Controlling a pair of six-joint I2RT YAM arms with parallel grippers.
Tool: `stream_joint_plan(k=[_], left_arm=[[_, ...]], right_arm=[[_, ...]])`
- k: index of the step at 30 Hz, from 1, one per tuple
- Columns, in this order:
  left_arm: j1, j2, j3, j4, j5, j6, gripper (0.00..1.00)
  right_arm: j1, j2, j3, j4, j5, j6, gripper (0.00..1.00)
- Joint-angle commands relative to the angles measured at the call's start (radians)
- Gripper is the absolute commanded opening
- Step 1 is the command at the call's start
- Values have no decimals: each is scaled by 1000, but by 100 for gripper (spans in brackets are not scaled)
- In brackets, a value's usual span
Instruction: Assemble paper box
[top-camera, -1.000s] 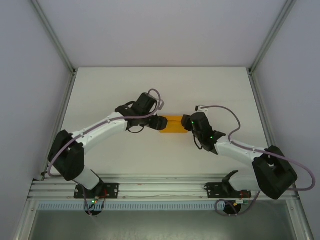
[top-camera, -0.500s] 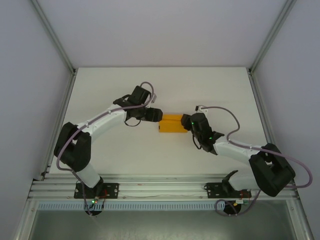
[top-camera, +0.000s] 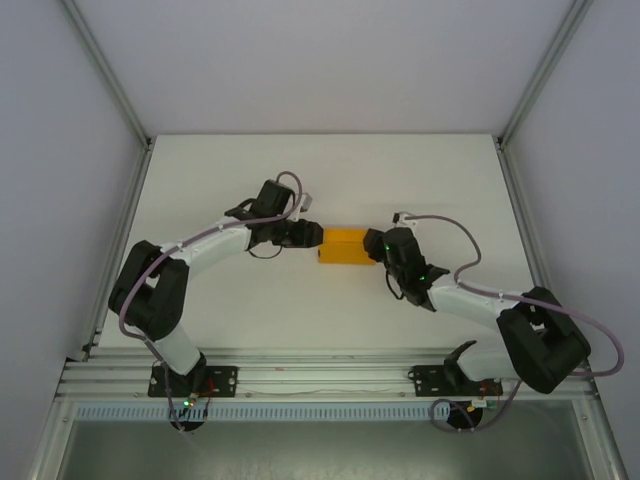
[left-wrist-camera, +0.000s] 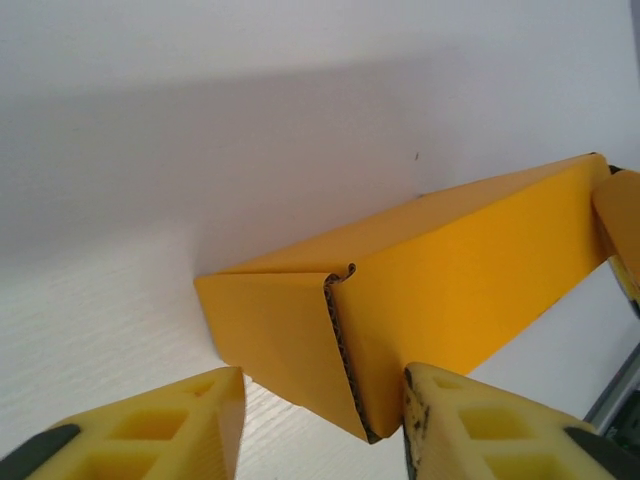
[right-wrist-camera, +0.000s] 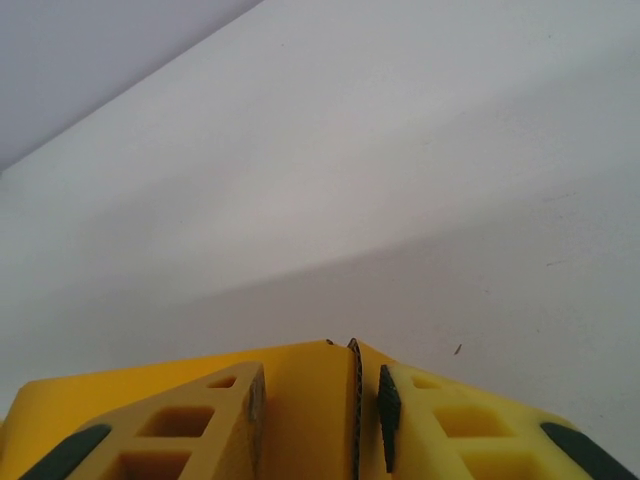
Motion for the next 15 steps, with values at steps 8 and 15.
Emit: stream_joint_plan(k=[8, 15], left_arm=[[9, 80, -107, 5, -14, -38, 23], [9, 98, -109, 11, -10, -43, 14]], right_arm=[[-70, 66, -182, -3, -163, 24, 20], [-84, 97, -223, 101, -202, 39, 6]])
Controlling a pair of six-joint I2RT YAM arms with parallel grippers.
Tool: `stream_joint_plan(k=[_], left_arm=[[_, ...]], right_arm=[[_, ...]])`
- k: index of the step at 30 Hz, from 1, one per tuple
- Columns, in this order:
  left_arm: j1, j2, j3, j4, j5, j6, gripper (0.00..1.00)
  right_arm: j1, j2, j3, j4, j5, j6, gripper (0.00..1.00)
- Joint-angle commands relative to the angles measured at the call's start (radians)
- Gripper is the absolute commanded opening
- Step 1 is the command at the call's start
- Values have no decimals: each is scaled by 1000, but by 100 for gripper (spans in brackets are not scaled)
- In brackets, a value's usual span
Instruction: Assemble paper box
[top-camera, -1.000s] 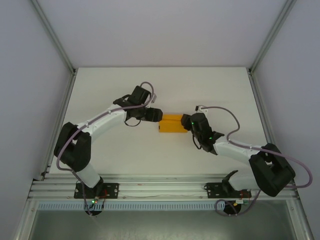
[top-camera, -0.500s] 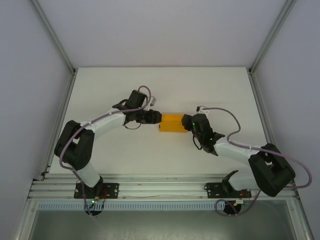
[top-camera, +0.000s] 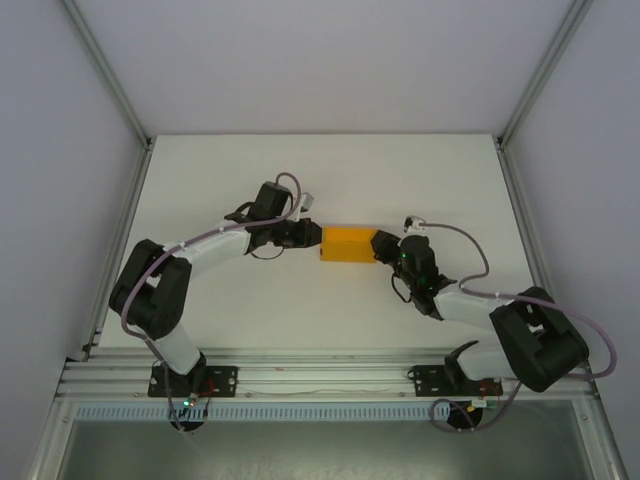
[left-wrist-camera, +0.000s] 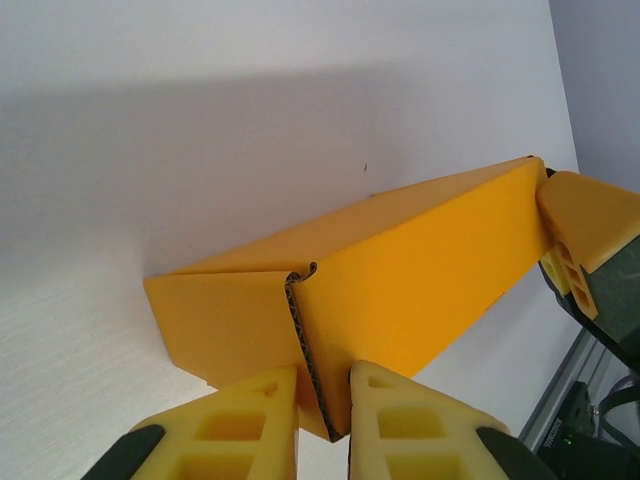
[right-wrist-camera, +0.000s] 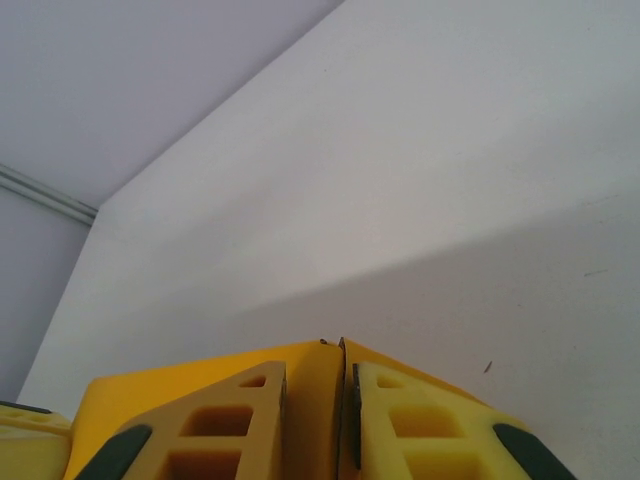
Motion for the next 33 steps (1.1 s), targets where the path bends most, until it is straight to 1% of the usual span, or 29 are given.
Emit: stream_joint_plan(k=[1, 5, 9, 12, 13, 14, 15, 16, 17, 18, 19, 20, 22, 23, 25, 26, 28, 29, 30, 32, 33], left_arm=[[-2, 90, -63, -121, -101, 1, 12], [-2, 96, -72, -126, -114, -8, 8], [-2, 102, -54, -144, -109, -6, 7], [-4, 84, -14, -166, -125, 1, 7], [-4, 77, 5, -171, -126, 6, 12], [-6, 68, 21, -171, -128, 8, 21], [-10, 58, 43, -172, -136, 10, 29], [-13, 50, 65, -175, -148, 14, 32], [-16, 42, 89, -177, -158, 21, 39], [-20, 37, 114, -185, -173, 28, 47], [-22, 33, 138, -193, -183, 33, 48], [-24, 30, 160, -199, -187, 40, 48], [-26, 19, 202, -213, -198, 55, 53], [-28, 12, 220, -222, -204, 64, 57], [-26, -9, 249, -242, -227, 85, 68], [-27, -22, 257, -250, -242, 94, 76], [-27, -57, 268, -262, -283, 114, 100], [-27, -76, 269, -269, -314, 120, 100], [-25, -98, 268, -277, -355, 127, 100], [-24, -140, 252, -281, -473, 132, 100], [-21, -165, 234, -278, -553, 129, 100]], right_arm=[[-1, 68, -85, -196, -52, -4, 5], [-1, 59, -92, -188, -55, -17, 0], [-1, 43, -82, -236, -39, -16, 0], [-2, 2, -33, -300, -52, -16, 0], [-2, -14, -1, -347, -47, -20, 5], [-1, -25, 36, -399, -39, -26, 9], [0, -36, 75, -448, -37, -30, 12], [-2, -44, 107, -479, -40, -42, 15], [-1, -50, 136, -500, -46, -55, 19], [-1, -57, 164, -512, -52, -63, 25], [0, -62, 189, -526, -53, -70, 31], [-1, -67, 213, -537, -54, -79, 33], [-1, -81, 268, -572, -54, -101, 41], [-1, -89, 295, -593, -51, -113, 47], [-1, -105, 342, -619, -55, -140, 54], [-1, -113, 362, -631, -54, -151, 58], [-1, -130, 398, -656, -49, -189, 72], [-1, -137, 413, -664, -56, -223, 79], [-1, -143, 428, -677, -94, -299, 98], [-1, -142, 471, -757, -243, -538, 100], [0, -133, 500, -835, -342, -681, 100]])
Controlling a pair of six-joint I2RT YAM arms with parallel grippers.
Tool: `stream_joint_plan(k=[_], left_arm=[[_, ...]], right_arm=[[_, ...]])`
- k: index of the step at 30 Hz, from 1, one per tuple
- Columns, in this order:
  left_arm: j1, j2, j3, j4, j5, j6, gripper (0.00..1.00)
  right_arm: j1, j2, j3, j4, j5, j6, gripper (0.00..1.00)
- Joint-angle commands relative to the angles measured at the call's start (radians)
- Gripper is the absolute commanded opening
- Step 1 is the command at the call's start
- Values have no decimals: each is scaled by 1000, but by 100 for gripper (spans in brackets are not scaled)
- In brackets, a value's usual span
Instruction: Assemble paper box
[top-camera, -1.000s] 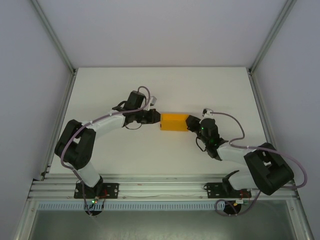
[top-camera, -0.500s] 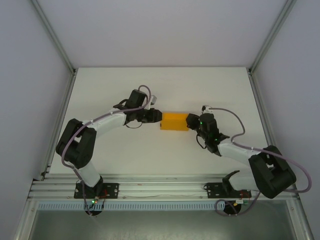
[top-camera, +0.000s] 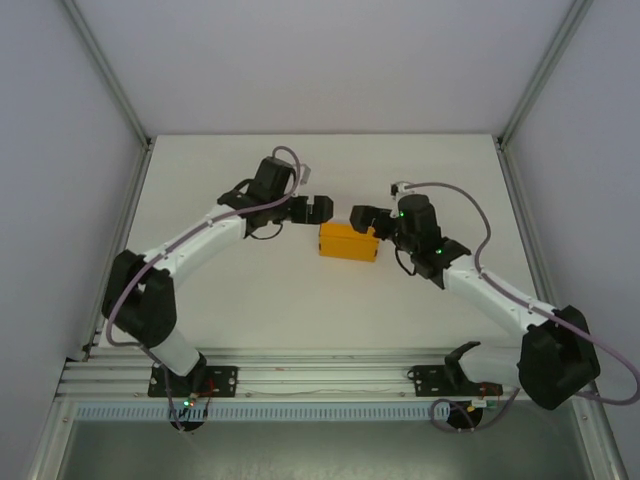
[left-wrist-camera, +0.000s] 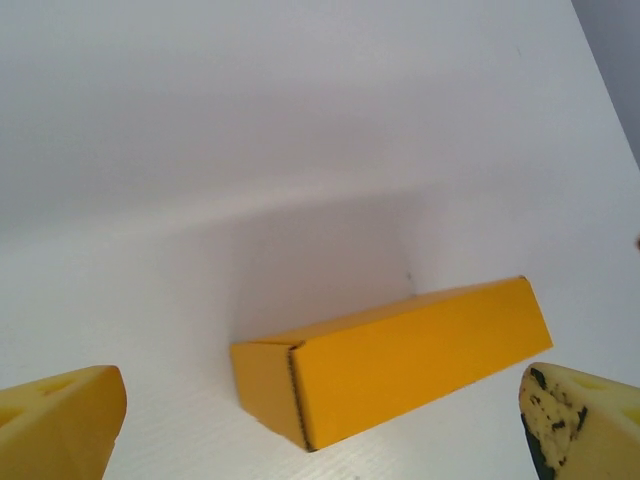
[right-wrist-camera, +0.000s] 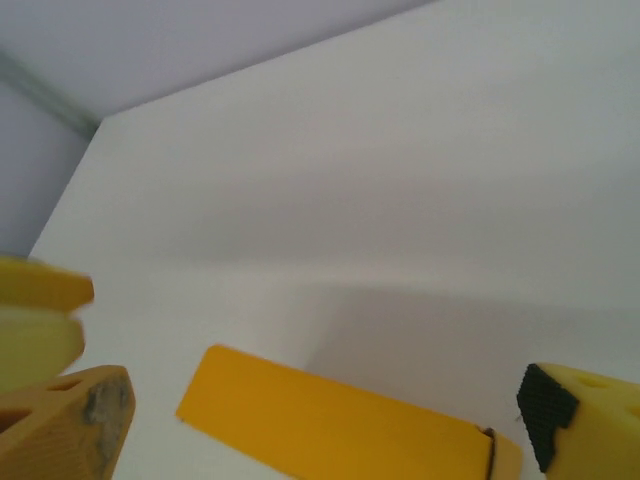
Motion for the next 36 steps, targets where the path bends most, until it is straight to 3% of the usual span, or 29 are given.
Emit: stream_joint_plan(k=[1, 3, 6, 12, 19, 29, 33, 36], left_arm=[[11, -92, -19, -33, -276, 24, 100], [39, -132, -59, -32, -364, 2, 100], [87, -173, -120, -39, -411, -23, 100], [108, -229, -244, -84, -509, -59, 100], [111, -248, -289, -120, -538, -73, 100], [109, -283, -307, -103, -569, -85, 100], [111, -302, -317, -134, -595, -99, 100], [111, -333, -334, -148, -605, -105, 100]], right_arm=[[6, 9, 90, -263, -275, -502, 100], [5, 43, 146, -390, -319, -723, 100], [5, 126, 240, -521, -291, -953, 100], [5, 352, 461, -732, -147, -1162, 100], [8, 587, 650, -892, -63, -1242, 96], [57, 711, 685, -866, 64, -1246, 80], [73, 715, 684, -850, 125, -1228, 59], [92, 692, 651, -769, 210, -1220, 49]])
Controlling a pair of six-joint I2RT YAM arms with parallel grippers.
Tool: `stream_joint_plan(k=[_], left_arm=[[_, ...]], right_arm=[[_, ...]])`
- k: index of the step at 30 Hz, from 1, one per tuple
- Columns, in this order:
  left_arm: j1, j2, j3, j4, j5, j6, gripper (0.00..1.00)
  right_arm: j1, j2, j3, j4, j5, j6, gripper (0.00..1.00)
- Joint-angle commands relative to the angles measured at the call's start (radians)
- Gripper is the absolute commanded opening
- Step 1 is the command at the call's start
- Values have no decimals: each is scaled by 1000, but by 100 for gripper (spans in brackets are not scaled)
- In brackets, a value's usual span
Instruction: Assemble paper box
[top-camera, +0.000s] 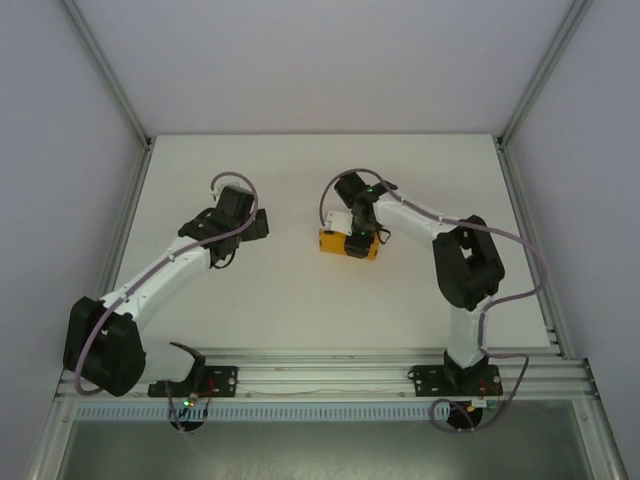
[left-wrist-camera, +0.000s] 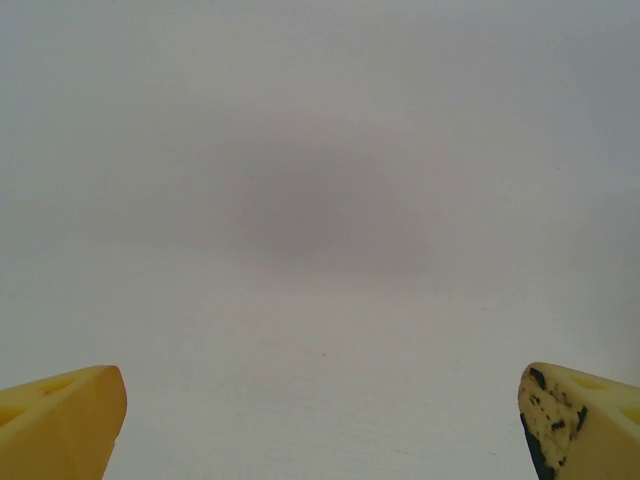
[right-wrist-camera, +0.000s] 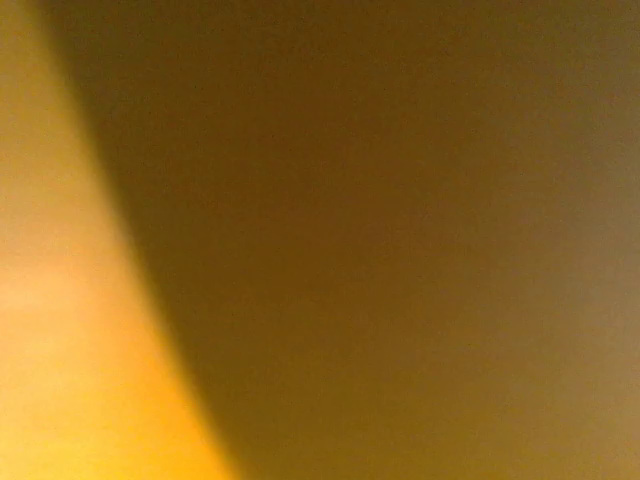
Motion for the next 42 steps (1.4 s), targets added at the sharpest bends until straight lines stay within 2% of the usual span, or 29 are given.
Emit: stream_joint_plan(k=[1, 3, 7, 10, 12, 16, 20, 27, 31, 33, 36, 38, 39, 42], left_arm=[[1, -63, -26, -37, -56, -28, 100], [2, -94, -40, -40, -64, -33, 100], [2, -162, -69, -35, -70, -37, 100], [1, -210, -98, -9, -72, -44, 100], [1, -232, -110, 13, -57, -40, 100], [2, -249, -111, 52, 31, -11, 100], [2, -254, -99, 53, 39, -2, 100], [2, -264, -92, 75, 54, 42, 100], [2, -249, -96, 99, 24, 44, 100], [2, -234, -93, 110, -12, 42, 100], [12, -220, -124, 188, -83, 56, 100], [34, -210, -178, 292, -100, 109, 100], [48, -203, -207, 350, -102, 142, 100], [110, -162, -294, 538, -157, 202, 100]], right_arm=[[19, -28, -30, 94, 152, 3, 45], [34, -54, -69, 180, 216, -12, 40], [54, -92, -132, 349, 319, -71, 44], [68, -106, -216, 517, 375, -181, 45], [77, -115, -268, 599, 377, -243, 53], [87, -140, -369, 721, 342, -302, 61], [122, -182, -363, 563, 358, -181, 72], [143, -381, -421, 343, 151, -45, 85], [143, -523, -425, 206, 10, 12, 87], [141, -608, -468, 245, -11, 46, 89], [100, -744, -594, 463, 58, 188, 92], [22, -811, -683, 601, 66, 331, 100], [-26, -836, -725, 665, 69, 408, 100], [-181, -871, -846, 882, 202, 669, 100]])
